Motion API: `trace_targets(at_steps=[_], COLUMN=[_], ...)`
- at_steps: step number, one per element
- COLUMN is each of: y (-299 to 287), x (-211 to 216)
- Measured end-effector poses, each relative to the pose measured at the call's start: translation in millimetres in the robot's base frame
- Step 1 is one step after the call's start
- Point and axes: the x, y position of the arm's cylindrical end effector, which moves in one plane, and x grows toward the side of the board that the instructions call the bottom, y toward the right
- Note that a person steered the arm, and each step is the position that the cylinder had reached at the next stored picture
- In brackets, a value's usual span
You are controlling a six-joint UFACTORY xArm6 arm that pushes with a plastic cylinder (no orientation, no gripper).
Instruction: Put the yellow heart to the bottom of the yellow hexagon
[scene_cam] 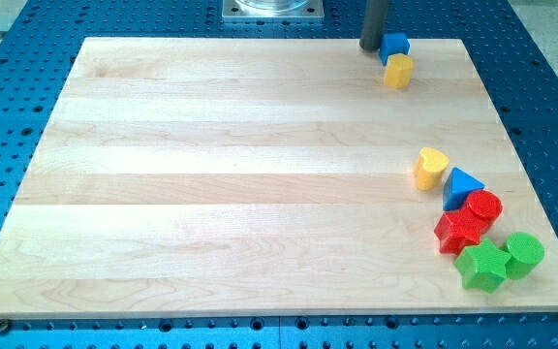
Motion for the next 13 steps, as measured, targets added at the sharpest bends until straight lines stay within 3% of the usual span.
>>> trace_targets(at_steps=[1, 2, 3, 5, 6, 9, 13], y=[3.7, -31.1, -100.0, -78.6, -46.5, -31.0, 35.3], x=[0.0, -5.9, 80.3, 309.7, 317.4, 347.0, 243.6])
